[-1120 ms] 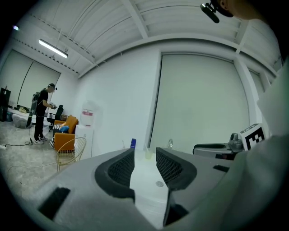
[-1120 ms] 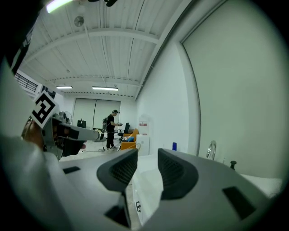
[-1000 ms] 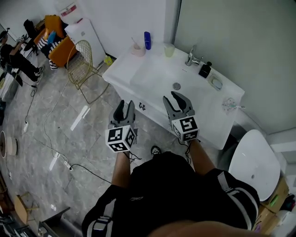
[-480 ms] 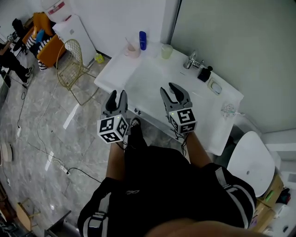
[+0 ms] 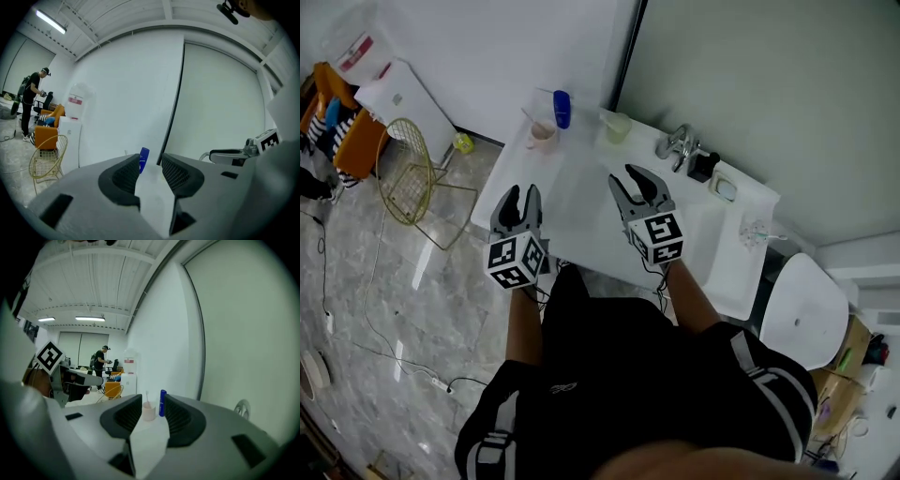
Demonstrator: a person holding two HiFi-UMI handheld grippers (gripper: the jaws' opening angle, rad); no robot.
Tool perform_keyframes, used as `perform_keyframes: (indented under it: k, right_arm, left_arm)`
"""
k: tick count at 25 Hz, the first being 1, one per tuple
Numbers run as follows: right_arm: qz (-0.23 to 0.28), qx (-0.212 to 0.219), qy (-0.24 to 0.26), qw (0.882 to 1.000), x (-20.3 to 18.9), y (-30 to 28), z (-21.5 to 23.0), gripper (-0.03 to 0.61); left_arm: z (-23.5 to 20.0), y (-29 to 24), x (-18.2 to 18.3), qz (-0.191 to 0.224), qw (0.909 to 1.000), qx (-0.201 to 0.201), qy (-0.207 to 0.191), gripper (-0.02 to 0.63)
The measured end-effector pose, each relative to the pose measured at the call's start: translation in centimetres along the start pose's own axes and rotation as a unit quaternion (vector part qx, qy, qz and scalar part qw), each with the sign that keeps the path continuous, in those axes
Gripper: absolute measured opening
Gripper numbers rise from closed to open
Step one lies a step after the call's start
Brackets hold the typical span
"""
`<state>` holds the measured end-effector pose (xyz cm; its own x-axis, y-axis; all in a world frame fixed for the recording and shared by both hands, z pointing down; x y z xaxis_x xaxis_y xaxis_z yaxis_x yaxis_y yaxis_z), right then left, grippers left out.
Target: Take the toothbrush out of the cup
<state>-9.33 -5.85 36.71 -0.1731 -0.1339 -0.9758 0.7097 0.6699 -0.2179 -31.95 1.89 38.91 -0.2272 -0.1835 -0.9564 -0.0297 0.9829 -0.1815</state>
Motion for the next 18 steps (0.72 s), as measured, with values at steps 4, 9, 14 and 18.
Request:
perform_keyframes:
  k: [4, 9, 14, 18]
  right_arm:
    - [-0.021, -0.021, 0.004, 1.000, 0.0, -3.3, 1.4, 0.152]
    - [-0.057, -0.047, 0.007, 0.997, -1.0, -7.2, 2.7, 0.152]
    - [-0.089, -0.067, 0.000, 0.994, -2.3, -10.2, 3.8, 0.152]
    - [-0.107, -0.079, -0.005, 0.991, -3.1, -12.1, 4.9, 0.152]
  left_arm:
    - [-1.9, -4.2, -0.1, -0.020, 0.9994, -0.023, 0.014, 0.158]
    - [-4.4, -8.7, -0.3, -0.043, 0.9978, -0.046, 0.020, 0.158]
    - [-6.7, -12.9, -1.2, -0.072, 0.9952, -0.060, 0.029, 0.158]
    - [-7.8, -16.3, -2.4, -0.097, 0.9921, -0.072, 0.035, 0.158]
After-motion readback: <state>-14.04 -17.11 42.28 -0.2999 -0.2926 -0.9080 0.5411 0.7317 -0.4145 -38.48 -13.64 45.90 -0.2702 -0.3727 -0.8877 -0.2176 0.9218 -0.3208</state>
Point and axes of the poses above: the fingertips, and each gripper's own axes: y backward along the fingers, z to its right, x out of its top, the point moved 5 cm from there along y, backward along the fingers, and after that the axes turned 3 degrees about -y, right-handed, at the moved point
